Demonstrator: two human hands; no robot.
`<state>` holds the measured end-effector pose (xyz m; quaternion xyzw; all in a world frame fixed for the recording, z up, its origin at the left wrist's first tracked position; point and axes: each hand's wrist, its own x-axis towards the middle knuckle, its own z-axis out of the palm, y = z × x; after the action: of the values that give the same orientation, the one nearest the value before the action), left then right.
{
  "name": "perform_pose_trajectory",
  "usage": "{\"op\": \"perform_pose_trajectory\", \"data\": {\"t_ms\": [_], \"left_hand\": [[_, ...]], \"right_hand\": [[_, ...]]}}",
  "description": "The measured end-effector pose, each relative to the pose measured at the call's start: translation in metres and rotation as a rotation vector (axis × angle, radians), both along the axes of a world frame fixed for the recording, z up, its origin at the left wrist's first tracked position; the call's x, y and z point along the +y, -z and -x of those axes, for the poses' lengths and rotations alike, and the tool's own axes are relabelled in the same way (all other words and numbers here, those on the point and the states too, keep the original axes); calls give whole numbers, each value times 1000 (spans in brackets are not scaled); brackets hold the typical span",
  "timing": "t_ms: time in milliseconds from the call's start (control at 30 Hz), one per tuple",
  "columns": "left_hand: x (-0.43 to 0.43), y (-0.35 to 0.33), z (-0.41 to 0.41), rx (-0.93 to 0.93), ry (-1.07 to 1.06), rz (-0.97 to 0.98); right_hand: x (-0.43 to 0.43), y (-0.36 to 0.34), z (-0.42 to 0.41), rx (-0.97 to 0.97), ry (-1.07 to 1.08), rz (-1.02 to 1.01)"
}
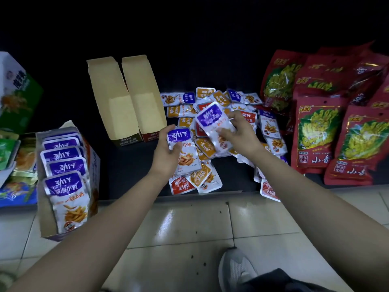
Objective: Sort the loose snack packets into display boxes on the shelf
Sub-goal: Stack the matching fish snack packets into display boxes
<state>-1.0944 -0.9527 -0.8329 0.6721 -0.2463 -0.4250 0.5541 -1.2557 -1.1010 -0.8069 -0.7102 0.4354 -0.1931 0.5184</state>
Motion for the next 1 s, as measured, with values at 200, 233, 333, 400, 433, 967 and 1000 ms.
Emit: {"op": "perform_pose_trajectory", "data": {"t_ms": [200,233,333,400,433,967,1000], "left_hand": [[-16,-14,26,61,-39,93],[-18,-16,29,65,-49,106],[-26,-14,35,12,-27,101],[-32,-10,39,2,4,86],[-34,-8,40,1,22,81],[-55,4,62,-21,59,16],[-56,4,63,-28,62,16]], "right_hand": [[41,4,-17,21,-91,-239],[42,4,-17,36,-84,-201],[30,-2,-1,71,-106,-167],[12,-1,19,136,7,-38],[0,3,30,212,93,84],[-52,45,71,698,334,286],[-54,45,70,685,362,232]]}}
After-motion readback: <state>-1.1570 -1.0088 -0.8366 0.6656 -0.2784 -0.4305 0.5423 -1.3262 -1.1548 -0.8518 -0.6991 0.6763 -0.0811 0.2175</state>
